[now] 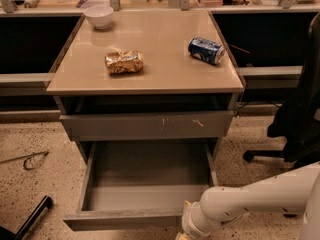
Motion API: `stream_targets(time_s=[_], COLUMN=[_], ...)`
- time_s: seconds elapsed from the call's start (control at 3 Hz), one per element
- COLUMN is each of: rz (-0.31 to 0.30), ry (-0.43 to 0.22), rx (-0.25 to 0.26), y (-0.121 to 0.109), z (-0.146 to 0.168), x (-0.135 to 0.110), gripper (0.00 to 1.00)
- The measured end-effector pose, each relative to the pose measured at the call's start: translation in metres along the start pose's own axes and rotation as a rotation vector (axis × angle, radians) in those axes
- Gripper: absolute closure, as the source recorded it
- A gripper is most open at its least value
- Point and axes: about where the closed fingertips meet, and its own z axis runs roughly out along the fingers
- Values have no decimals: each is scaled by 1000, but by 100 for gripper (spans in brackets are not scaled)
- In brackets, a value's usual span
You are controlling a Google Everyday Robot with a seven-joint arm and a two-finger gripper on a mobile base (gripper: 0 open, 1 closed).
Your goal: Open middle drawer
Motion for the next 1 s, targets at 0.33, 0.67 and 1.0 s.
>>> stream_targets(time_s=[0.33, 0.67, 1.0], rz=[0, 20, 20], ry=[0, 6, 6], rx=[-2, -26, -26], y=[1, 22, 22], z=[1, 4, 3], x=[0, 12, 11], gripper=[0, 0, 0])
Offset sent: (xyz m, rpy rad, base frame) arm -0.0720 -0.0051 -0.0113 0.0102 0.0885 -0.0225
